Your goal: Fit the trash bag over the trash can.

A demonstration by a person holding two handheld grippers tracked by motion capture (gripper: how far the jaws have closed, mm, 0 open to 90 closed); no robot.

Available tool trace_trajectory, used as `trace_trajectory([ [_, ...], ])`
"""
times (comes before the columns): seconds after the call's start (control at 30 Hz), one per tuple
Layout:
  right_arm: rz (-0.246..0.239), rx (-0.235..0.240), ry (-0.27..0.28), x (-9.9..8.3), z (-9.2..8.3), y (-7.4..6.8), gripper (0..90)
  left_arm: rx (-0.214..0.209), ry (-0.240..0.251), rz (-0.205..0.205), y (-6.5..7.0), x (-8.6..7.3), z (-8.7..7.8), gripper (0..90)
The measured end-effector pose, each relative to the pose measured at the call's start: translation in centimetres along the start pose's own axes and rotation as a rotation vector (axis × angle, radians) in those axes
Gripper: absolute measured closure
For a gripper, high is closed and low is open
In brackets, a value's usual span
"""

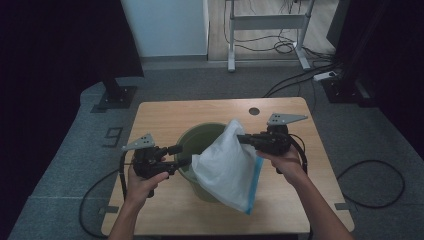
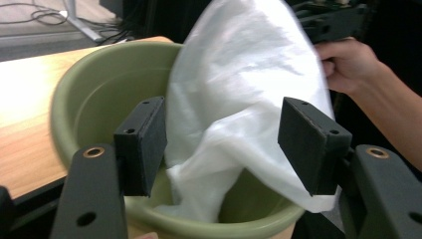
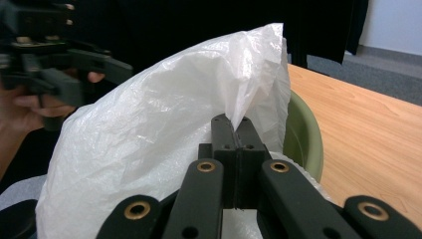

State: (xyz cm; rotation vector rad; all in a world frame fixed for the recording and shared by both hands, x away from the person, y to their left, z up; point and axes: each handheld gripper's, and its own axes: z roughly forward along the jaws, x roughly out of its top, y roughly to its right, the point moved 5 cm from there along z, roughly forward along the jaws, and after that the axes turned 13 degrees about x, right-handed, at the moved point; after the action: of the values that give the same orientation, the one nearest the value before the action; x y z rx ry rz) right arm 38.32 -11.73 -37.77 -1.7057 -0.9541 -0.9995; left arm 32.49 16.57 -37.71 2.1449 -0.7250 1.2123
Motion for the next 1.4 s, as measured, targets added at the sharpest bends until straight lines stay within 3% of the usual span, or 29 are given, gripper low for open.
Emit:
trace_trajectory([
  [0.17, 0.019, -0.034, -0.029, 0.5, 0.9, 0.1, 89.0, -0.059, -0.012, 0.029, 1.5, 0.6, 0.9, 35.0],
  [0.33, 0.030, -0.073, -0.044, 0.9, 1.7, 0.3, 89.1, -0.072, -0.022, 0.048, 2.4, 1.3, 1.8, 34.7],
  [0.5, 0.027, -0.080, -0.044, 1.0, 2.1, 0.2, 89.1, -0.049, -0.052, 0.080, 3.2, 1.6, 2.9, 34.3],
  [0.67, 0.013, -0.107, -0.053, 0.9, 2.5, 0.1, 89.1, 0.012, -0.084, 0.135, 4.2, 1.6, 4.2, 36.1],
  [0.73, 0.006, -0.103, -0.050, 1.0, 2.6, -0.1, 89.1, 0.039, -0.094, 0.155, 4.4, 1.5, 4.7, 40.9],
  [0.8, 0.000, -0.101, -0.050, 1.0, 2.6, -0.3, 89.1, 0.050, -0.098, 0.167, 4.4, 1.3, 5.0, 52.6],
  [0.97, -0.016, -0.082, -0.050, 1.1, 2.8, -0.7, 89.0, 0.010, -0.108, 0.173, 4.3, 0.9, 5.3, 79.3],
  [1.07, -0.021, -0.081, -0.048, 1.1, 2.8, -0.8, 88.6, -0.004, -0.109, 0.164, 4.2, 0.9, 5.2, 87.3],
  [1.17, -0.027, -0.071, -0.033, 1.2, 2.8, -0.9, 79.2, 0.013, -0.087, 0.143, 3.9, 1.0, 5.0, 89.1],
  [1.27, -0.050, -0.094, 0.008, 1.4, 2.3, -1.1, 56.0, 0.032, -0.071, 0.114, 3.4, 1.0, 4.8, 89.5],
  [1.33, -0.054, -0.117, 0.052, 1.7, 1.4, -1.4, 45.7, 0.043, -0.063, 0.085, 2.8, 0.9, 4.5, 89.6],
  [1.4, -0.058, -0.129, 0.078, 1.9, 0.4, -1.6, 41.6, 0.041, -0.056, 0.057, 2.3, 0.8, 4.3, 89.6],
])
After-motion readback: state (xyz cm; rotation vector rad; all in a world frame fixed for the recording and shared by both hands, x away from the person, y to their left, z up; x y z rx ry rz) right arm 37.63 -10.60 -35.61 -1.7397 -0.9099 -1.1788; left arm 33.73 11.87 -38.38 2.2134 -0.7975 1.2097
